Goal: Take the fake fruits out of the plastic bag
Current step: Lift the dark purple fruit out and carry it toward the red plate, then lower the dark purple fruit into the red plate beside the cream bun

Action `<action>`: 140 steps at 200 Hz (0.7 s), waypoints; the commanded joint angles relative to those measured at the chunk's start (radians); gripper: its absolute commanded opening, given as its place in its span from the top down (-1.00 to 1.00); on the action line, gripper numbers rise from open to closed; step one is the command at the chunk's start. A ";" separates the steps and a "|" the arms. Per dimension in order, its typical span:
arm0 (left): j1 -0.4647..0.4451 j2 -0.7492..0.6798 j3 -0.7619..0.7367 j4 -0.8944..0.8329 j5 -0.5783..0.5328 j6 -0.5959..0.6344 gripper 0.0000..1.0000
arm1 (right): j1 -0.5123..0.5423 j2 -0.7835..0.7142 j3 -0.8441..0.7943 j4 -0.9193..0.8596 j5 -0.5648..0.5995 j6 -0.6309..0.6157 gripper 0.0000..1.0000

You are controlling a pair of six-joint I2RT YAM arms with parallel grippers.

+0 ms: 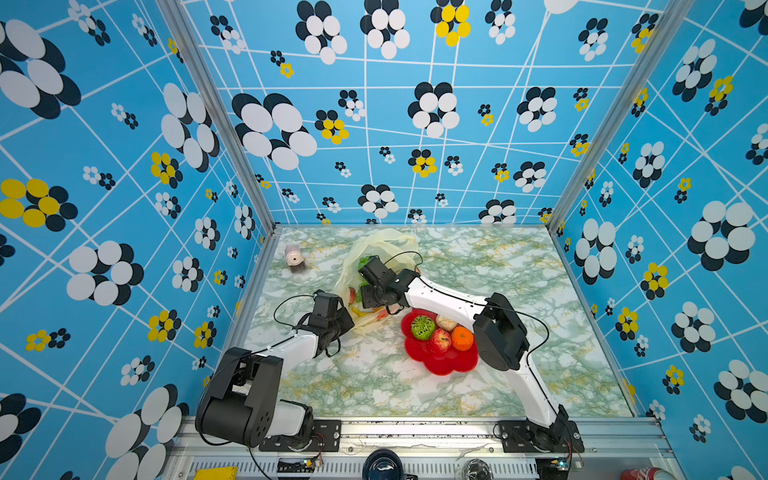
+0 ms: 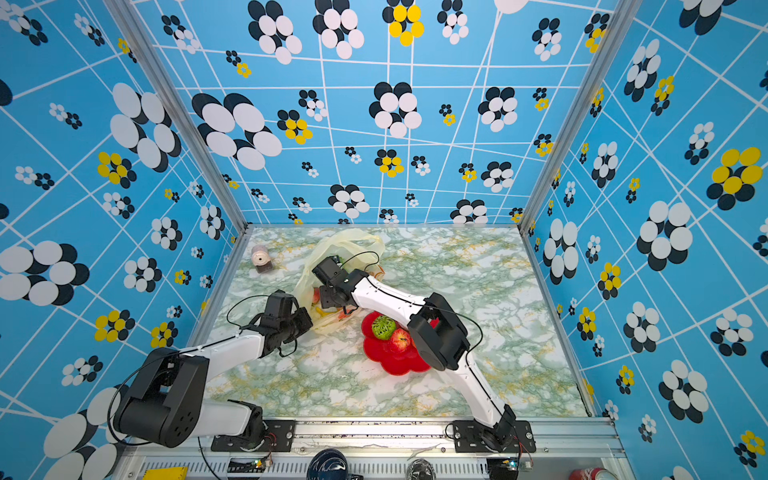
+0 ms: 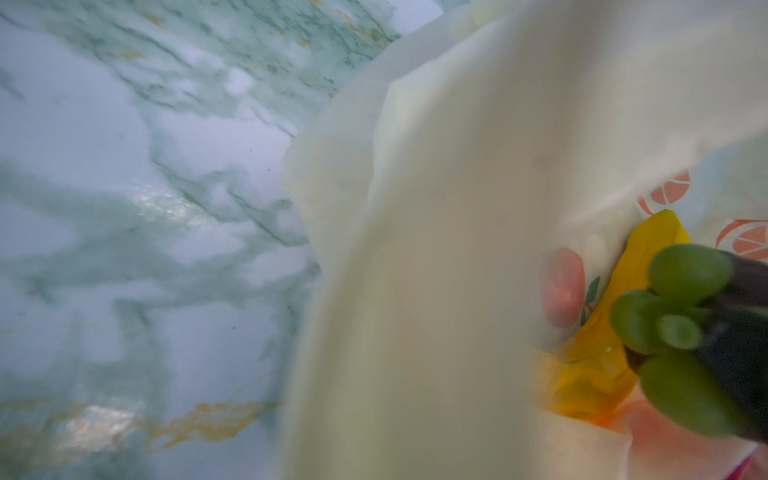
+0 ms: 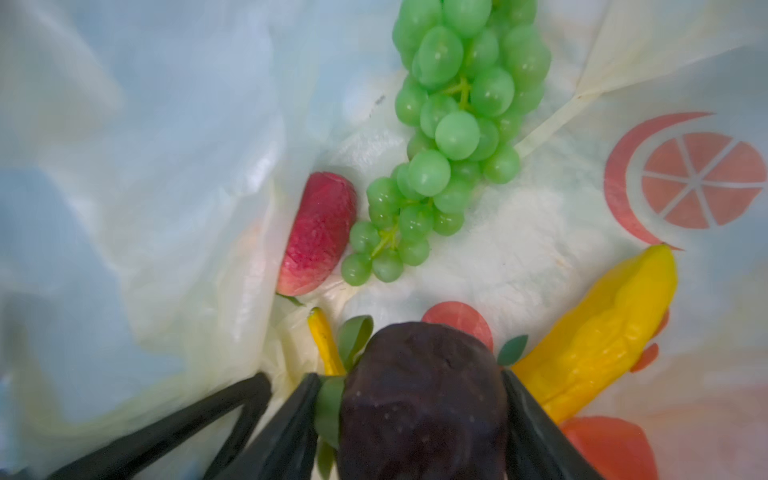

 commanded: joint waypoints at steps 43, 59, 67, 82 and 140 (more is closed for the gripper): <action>-0.008 0.006 0.016 -0.039 -0.006 0.041 0.90 | -0.094 -0.325 -0.360 0.268 -0.132 0.153 -0.26; -0.008 0.007 0.021 -0.040 0.000 0.046 0.90 | -0.122 -0.409 -0.474 0.309 -0.160 0.186 -0.26; -0.007 0.006 0.021 -0.040 0.001 0.049 0.90 | -0.139 -0.460 -0.540 0.331 -0.172 0.201 -0.26; -0.008 0.005 0.025 -0.041 -0.001 0.059 0.90 | -0.178 -0.554 -0.662 0.368 -0.195 0.235 -0.27; -0.004 0.006 0.038 -0.049 0.000 0.100 0.89 | -0.354 -0.873 -1.044 0.413 -0.241 0.317 -0.25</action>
